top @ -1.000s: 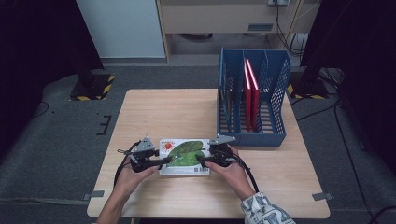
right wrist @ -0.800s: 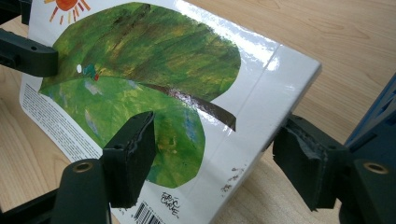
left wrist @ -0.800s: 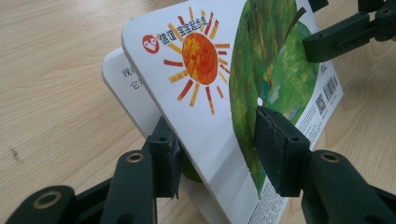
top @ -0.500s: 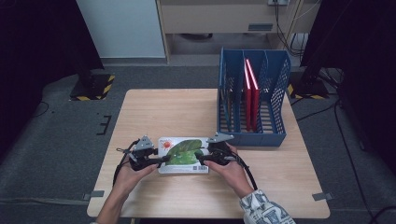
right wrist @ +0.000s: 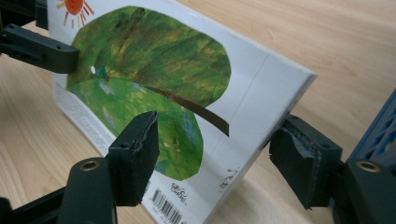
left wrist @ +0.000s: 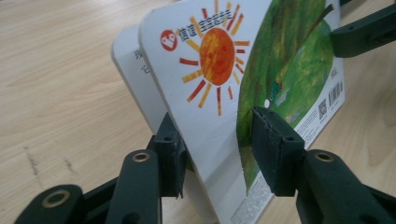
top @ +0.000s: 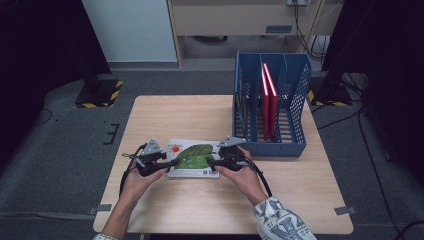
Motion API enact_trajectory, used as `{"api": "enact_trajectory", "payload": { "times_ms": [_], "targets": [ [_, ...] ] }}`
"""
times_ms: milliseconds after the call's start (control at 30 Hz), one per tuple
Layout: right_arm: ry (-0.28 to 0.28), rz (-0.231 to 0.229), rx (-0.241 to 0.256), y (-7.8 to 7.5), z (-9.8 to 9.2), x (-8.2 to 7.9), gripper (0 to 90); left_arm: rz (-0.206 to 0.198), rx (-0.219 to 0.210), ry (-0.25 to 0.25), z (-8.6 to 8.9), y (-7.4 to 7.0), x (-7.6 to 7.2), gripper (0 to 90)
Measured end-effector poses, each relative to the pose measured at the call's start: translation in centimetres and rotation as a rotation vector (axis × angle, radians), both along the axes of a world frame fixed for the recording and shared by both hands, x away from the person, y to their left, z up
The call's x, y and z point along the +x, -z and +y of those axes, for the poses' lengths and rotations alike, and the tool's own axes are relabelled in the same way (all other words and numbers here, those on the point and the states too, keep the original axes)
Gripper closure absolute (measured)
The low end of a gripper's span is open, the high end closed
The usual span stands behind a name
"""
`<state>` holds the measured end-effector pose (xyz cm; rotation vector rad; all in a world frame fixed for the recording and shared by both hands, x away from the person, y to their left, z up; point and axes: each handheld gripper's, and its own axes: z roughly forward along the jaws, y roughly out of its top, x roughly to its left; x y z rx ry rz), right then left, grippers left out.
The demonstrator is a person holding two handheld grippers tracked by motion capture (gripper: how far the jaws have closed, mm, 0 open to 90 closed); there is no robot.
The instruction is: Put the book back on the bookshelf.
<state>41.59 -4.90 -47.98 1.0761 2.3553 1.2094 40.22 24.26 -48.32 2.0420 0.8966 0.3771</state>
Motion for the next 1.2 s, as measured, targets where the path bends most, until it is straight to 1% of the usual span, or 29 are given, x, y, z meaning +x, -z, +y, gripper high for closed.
{"api": "enact_trajectory", "payload": {
  "times_ms": [133, 267, 367, 500, 600, 900, 1033, 1133, 1200],
  "targets": [
    [-0.001, -0.02, -0.012, -0.4, 0.1, 0.5, 33.6, -0.011, -0.002, -0.008, 0.0, 0.1, 0.5, 57.7],
    [0.004, -0.029, -0.031, -0.5, 0.2, 0.8, 33.7, -0.014, 0.001, -0.01, -0.1, 0.0, 0.9, 57.8],
    [0.008, -0.032, -0.037, -0.7, 0.3, 1.1, 33.7, -0.022, 0.014, -0.013, -0.2, -0.2, 1.3, 58.1],
    [0.0, -0.049, -0.045, -0.8, 0.3, 1.2, 34.2, -0.03, 0.013, -0.017, -0.2, -0.1, 1.2, 58.1],
    [0.001, -0.051, -0.049, -0.9, 0.3, 0.9, 34.1, -0.033, 0.013, -0.022, -0.2, 0.0, 1.0, 58.1],
    [-0.012, -0.065, -0.026, -1.1, 0.1, -0.4, 33.9, -0.042, 0.005, -0.031, -0.2, 0.2, -0.2, 58.0],
    [-0.03, -0.066, -0.019, -1.3, 0.0, -1.4, 33.3, -0.042, 0.002, -0.028, 0.0, 0.3, -1.0, 58.6],
    [-0.045, -0.069, -0.014, -1.2, -0.1, -2.0, 33.0, -0.039, 0.0, -0.033, 0.0, 0.4, -1.3, 58.7],
    [-0.053, -0.069, -0.012, -1.3, -0.2, -2.2, 32.7, -0.039, -0.002, -0.035, 0.0, 0.5, -1.4, 58.3]
  ]
}}
